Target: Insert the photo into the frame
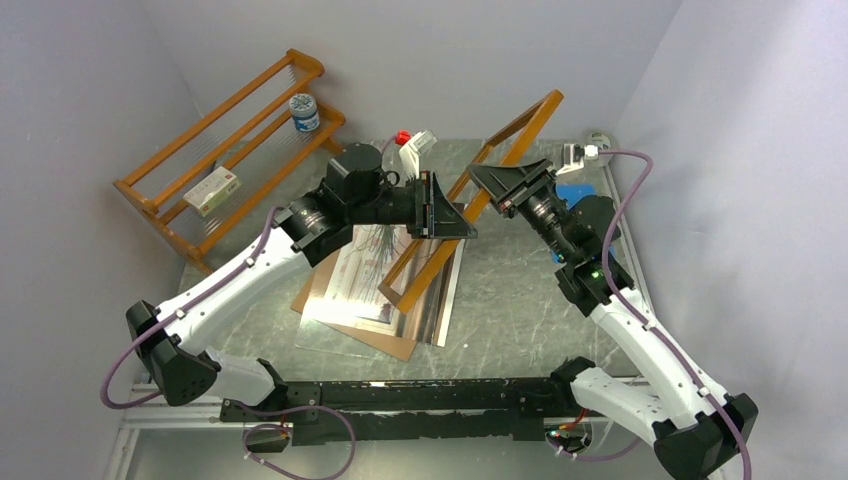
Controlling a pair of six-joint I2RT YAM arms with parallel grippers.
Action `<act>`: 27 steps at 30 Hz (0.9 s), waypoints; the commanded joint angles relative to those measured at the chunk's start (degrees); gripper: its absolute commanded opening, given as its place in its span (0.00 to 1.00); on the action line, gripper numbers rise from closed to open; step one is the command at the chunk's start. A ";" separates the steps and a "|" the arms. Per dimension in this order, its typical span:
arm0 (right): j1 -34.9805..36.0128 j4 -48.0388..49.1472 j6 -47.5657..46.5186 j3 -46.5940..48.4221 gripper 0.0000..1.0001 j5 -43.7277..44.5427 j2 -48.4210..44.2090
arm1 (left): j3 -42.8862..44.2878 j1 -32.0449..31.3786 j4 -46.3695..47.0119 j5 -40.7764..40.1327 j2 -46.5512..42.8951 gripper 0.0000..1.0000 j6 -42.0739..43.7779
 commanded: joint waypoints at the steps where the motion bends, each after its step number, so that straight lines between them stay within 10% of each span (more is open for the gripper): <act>1: -0.17 -2.88 -4.22 3.81 0.32 1.23 -0.66 | -0.54 0.24 10.20 -0.58 -4.08 0.02 0.63; 6: -0.13 1.08 -4.18 1.53 0.64 0.31 -2.05 | -2.29 0.86 14.09 -1.23 -4.55 0.02 -2.29; 27: -0.20 13.93 1.29 -3.76 0.40 -3.37 -0.77 | -11.59 1.97 35.50 3.90 -5.77 0.03 -21.16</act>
